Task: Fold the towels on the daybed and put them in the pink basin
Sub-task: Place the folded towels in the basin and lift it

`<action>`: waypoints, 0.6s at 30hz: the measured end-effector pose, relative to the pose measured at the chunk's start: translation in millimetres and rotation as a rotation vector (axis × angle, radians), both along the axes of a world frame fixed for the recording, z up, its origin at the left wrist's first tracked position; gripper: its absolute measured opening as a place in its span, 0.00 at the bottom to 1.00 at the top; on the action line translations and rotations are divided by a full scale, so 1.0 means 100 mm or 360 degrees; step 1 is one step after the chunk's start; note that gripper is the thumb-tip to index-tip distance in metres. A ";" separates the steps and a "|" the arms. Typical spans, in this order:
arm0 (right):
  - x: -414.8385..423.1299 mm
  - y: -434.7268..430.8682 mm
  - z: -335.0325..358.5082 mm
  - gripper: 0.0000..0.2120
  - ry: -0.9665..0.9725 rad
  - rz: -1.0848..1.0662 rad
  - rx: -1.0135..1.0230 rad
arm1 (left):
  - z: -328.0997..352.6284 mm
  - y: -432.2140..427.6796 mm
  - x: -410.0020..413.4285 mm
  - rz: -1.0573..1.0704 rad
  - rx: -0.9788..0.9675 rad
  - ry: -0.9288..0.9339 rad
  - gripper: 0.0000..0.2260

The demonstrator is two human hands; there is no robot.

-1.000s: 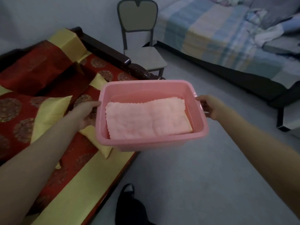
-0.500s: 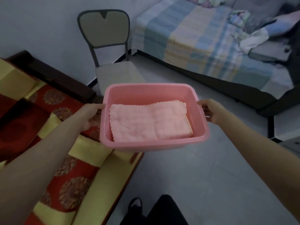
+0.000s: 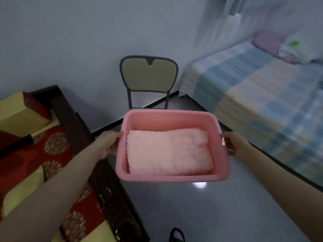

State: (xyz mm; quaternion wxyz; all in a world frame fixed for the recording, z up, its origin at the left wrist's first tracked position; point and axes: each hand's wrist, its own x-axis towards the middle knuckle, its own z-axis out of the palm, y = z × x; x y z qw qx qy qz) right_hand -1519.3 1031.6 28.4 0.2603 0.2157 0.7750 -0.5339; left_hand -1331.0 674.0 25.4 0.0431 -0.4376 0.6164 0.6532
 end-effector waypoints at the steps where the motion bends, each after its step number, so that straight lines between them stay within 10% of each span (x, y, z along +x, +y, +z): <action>1: -0.20 -0.09 0.00 0.07 -0.0012 0.0028 -0.0001 | 0.00 -0.02 -0.13 0.0042 0.0001 -0.0015 0.08; 18: -3.08 -2.38 -1.09 0.04 -0.0099 0.0494 0.0195 | -1.21 -1.36 -2.12 0.0684 0.0054 -0.0217 0.08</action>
